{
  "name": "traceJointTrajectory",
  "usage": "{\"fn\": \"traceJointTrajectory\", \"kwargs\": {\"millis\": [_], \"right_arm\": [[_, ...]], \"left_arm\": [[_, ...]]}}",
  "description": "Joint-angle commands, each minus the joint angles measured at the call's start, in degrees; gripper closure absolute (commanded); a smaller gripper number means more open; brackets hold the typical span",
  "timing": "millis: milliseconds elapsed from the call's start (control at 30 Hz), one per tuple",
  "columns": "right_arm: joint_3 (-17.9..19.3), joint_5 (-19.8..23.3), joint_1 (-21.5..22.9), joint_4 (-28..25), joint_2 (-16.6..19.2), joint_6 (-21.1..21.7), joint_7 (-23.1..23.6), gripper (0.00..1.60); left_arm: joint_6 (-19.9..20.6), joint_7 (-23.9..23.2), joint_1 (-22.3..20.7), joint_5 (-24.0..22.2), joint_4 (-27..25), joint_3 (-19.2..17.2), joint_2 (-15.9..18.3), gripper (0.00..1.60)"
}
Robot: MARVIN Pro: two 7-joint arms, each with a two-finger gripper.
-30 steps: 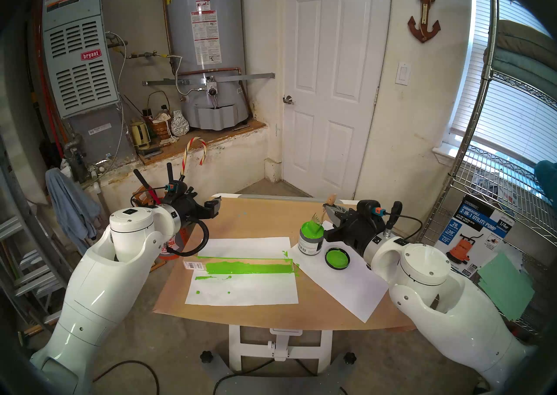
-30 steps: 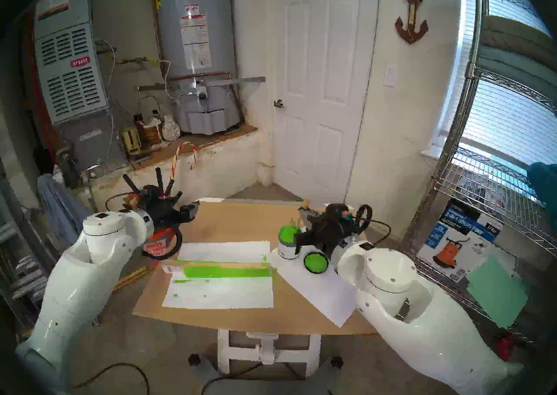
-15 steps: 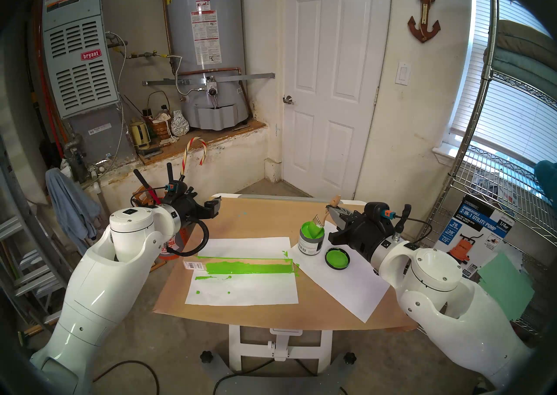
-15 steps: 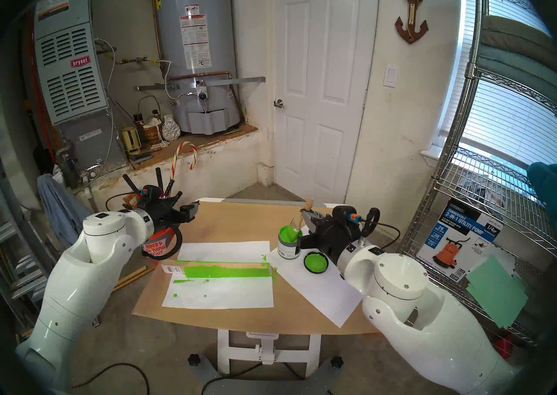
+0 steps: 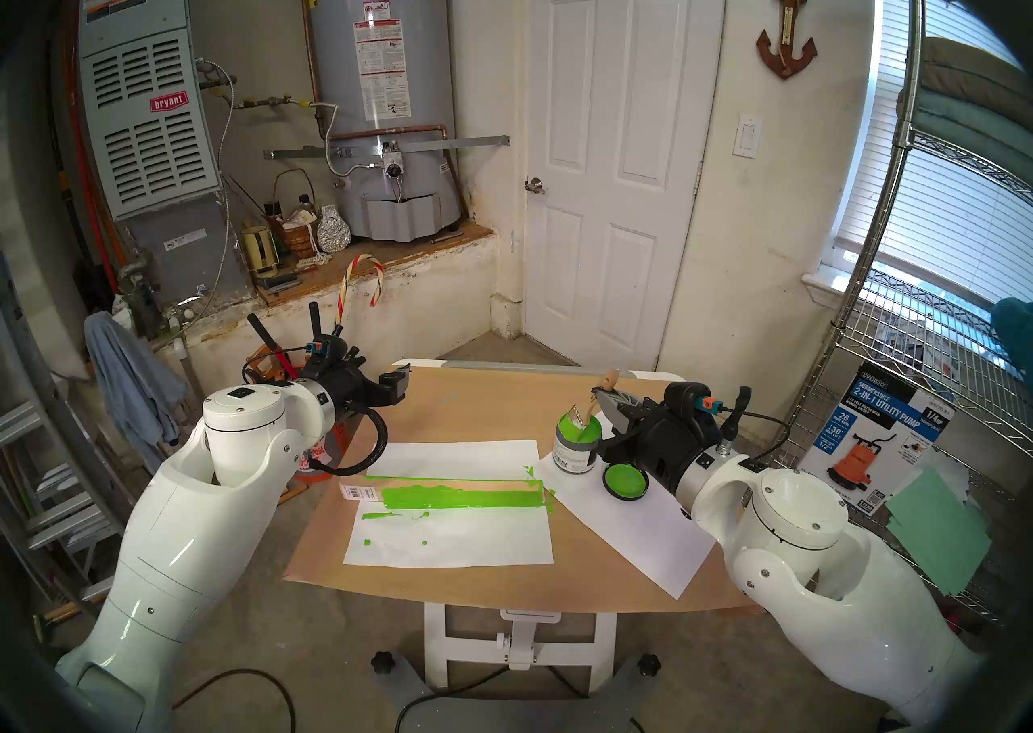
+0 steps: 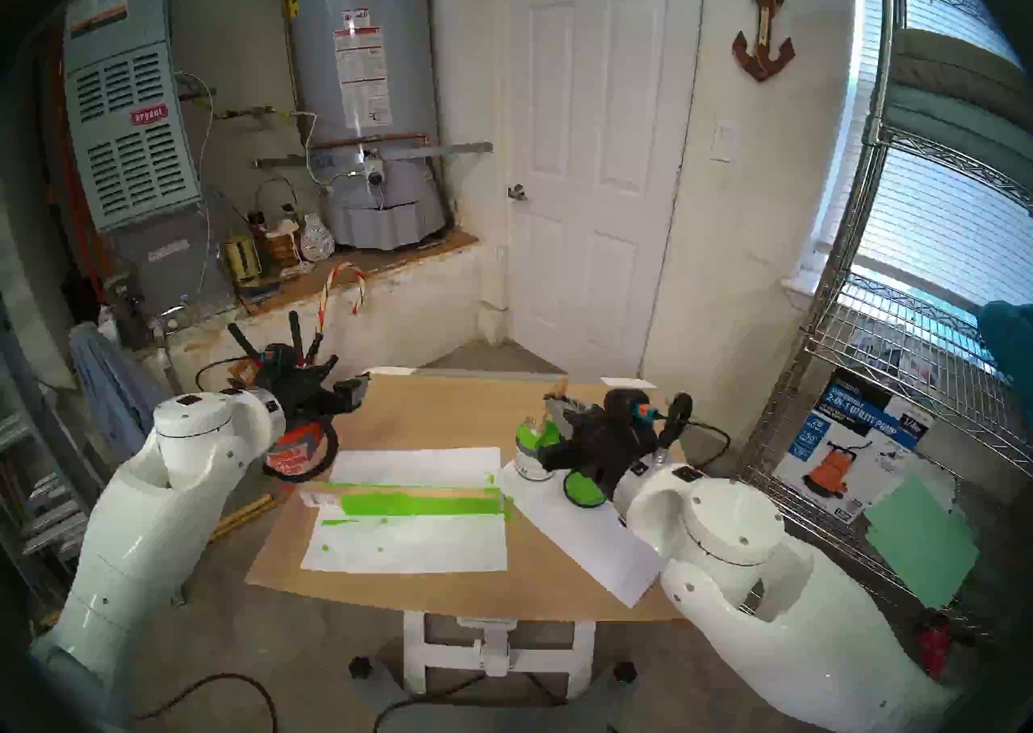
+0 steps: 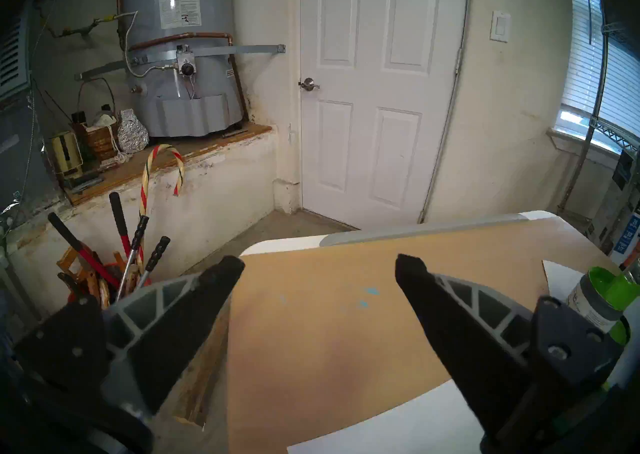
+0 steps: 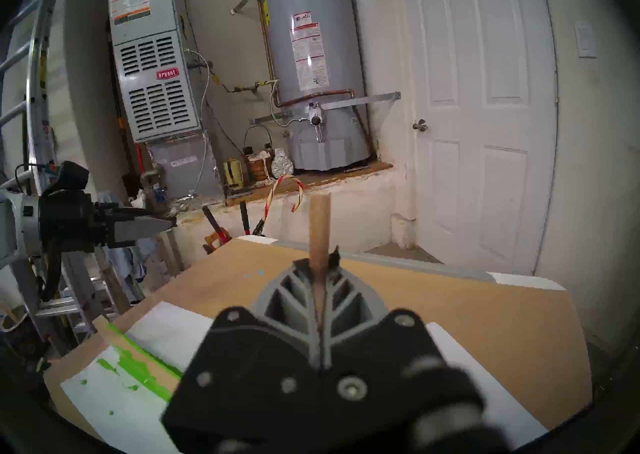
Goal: Pick up brush, dip the brush into paint, and paint the wood
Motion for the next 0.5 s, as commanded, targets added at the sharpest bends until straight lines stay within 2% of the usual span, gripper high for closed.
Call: {"fn": "traceJointTrajectory", "kwargs": {"millis": [0, 200, 467], "right_arm": [[0.3, -0.4, 1.2, -1.1, -0.9, -0.8, -0.2, 1.6], [1.6, 0.5, 0.7, -1.3, -1.1, -1.0, -0.3, 1.6], [4.0, 5.0, -0.5, -1.7, -2.2, -0.9, -0.3, 1.6]], "left_arm": [[-0.1, 0.0, -0.5, -0.1, -1.0, -0.5, 0.1, 0.0], [-0.1, 0.0, -0.5, -0.1, -1.0, -0.5, 0.1, 0.0], [-0.1, 0.0, -0.5, -0.1, -1.0, -0.5, 0.1, 0.0]]}}
